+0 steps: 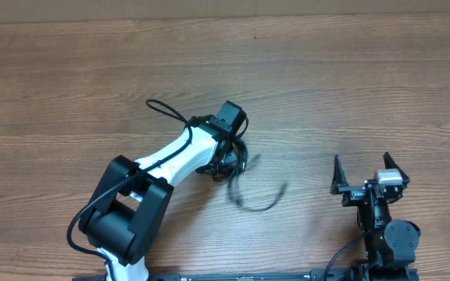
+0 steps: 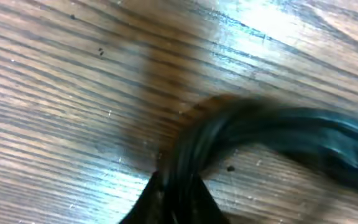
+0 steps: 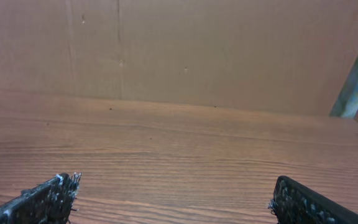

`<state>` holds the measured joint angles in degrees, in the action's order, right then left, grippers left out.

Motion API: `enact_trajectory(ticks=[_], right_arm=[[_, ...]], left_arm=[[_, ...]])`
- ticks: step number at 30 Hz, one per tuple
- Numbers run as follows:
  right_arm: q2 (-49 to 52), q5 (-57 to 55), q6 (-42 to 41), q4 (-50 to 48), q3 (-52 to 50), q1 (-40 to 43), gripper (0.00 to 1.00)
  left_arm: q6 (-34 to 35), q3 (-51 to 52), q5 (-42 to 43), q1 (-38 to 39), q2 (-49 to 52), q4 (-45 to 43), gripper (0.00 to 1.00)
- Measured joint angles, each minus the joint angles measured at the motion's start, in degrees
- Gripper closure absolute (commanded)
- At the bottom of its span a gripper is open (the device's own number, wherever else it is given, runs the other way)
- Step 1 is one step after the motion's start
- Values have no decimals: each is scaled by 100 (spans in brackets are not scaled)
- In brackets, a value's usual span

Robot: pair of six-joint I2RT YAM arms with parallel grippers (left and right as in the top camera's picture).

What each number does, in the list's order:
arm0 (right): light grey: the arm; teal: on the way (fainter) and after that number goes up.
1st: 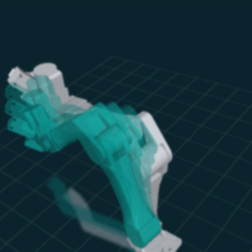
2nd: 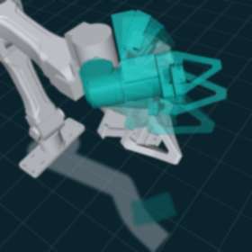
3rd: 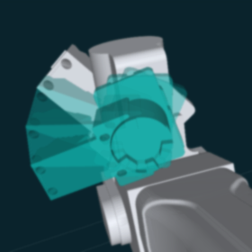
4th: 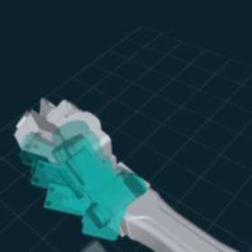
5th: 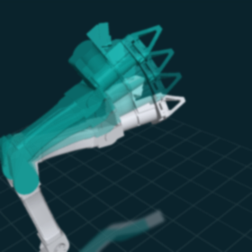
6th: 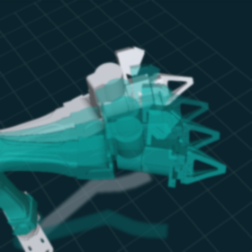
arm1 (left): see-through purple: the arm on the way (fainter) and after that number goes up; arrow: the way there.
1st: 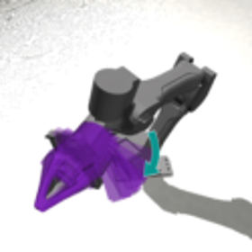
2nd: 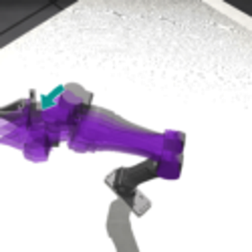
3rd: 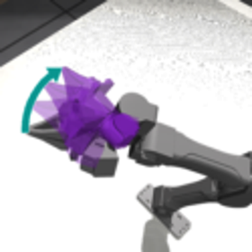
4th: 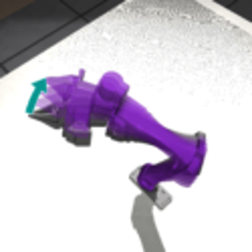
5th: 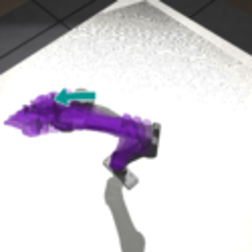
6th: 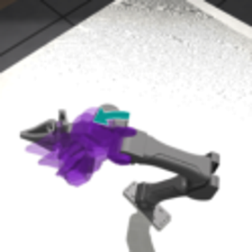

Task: Untangle cables
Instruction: 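Grasp the coiled black cables with the left gripper and lift, then raise the held cable bundle with the left gripper, letting ends hang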

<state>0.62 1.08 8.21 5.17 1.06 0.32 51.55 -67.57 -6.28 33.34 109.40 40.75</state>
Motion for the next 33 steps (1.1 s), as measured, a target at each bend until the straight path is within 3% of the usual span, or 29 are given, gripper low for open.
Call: enact_trajectory(ticks=[5, 11, 16, 17, 20, 22, 26, 33], right_arm=[[0, 0, -4, 0, 0, 0, 0], [0, 0, -2, -4, 0, 0, 0], [0, 0, 2, 0, 0, 0, 0], [0, -2, -2, 0, 0, 0, 0], [0, -2, 0, 0, 0, 0, 0], [0, 0, -2, -2, 0, 0, 0], [0, 0, -2, -2, 0, 0, 0], [0, 0, -2, -2, 0, 0, 0]], left_arm=[[-496, -66, -22, 0, 2, 92, 96], [-1672, -479, 9, 2, 13, 949, 96], [-2793, -592, 669, 7, 13, 1051, 95], [-2933, -592, 791, 7, 13, 1051, 90], [-3220, -592, 964, 7, 13, 1040, 35], [-3320, -599, 962, 7, 13, 1021, 14], [-3364, -748, 772, 7, 13, 1043, 9], [-3338, -1274, 717, 7, 13, 1019, 20]])
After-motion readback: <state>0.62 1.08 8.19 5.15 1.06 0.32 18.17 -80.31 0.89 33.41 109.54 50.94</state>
